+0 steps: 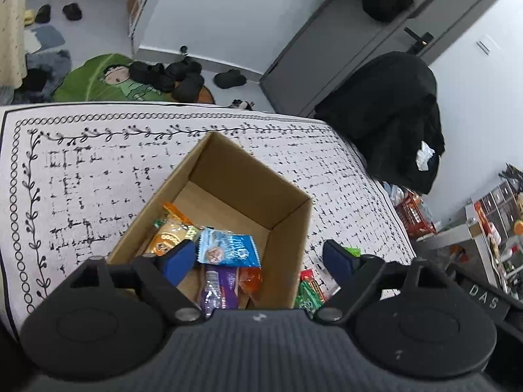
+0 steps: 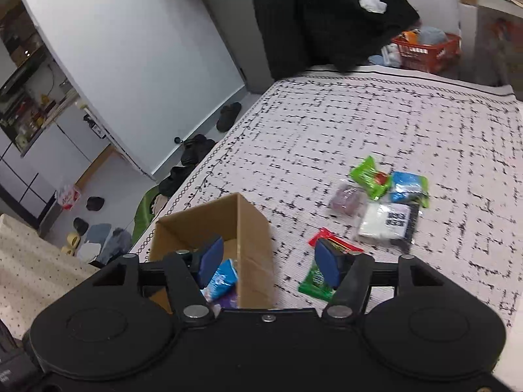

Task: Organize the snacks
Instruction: 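Move both tools back over the snack pile, left tool toward the green pack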

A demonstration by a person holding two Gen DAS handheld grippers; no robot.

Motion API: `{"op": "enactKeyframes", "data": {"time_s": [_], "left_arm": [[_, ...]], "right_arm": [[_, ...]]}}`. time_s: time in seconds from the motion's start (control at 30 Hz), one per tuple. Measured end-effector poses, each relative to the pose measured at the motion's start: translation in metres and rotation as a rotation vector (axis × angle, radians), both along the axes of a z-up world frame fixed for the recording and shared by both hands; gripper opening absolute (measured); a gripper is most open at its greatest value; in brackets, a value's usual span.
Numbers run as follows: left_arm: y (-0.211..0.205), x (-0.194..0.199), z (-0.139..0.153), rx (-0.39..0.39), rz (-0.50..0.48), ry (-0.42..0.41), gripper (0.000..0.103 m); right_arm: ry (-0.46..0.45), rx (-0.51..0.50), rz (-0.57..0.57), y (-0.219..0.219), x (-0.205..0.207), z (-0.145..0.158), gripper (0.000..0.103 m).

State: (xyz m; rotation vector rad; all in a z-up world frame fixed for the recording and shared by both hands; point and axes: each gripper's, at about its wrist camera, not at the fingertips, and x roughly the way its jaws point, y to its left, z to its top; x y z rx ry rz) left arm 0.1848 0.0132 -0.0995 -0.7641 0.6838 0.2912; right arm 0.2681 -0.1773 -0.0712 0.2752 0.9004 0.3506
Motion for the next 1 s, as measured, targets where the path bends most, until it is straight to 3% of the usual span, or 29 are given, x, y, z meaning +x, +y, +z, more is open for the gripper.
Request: {"op": "enactKeyframes", "data": {"time_s": [0.2, 0.33, 0.47, 0.67, 1.0], "left_arm": [[-0.019, 0.000, 0.008, 0.067, -0.050, -0.024, 0.095], [-0.030, 0.002, 0.013, 0.107, -0.074, -0.029, 0.103], [-0.041, 0.005, 0.015, 0.133, -0.111, -0.019, 0.103], [-0.058, 0.009, 0.014, 0.168, -0.147, 0.000, 0.103], [-0.085, 0.024, 0.017, 0.252, -0.204, 0.042, 0.103]], "right_arm": [[-0.012, 0.007, -0.009, -0.016, -0.005, -0.001, 0.079], [-0.028, 0.007, -0.024, -0.030, -0.007, 0.000, 0.082], [-0.038, -0.001, -0.033, -0.044, -0.009, -0.002, 0.083], [-0.050, 0.031, -0.082, -0.070, -0.011, -0.012, 0.096], [-0.026, 0.076, -0.158, -0.108, -0.006, -0.034, 0.101]]}}
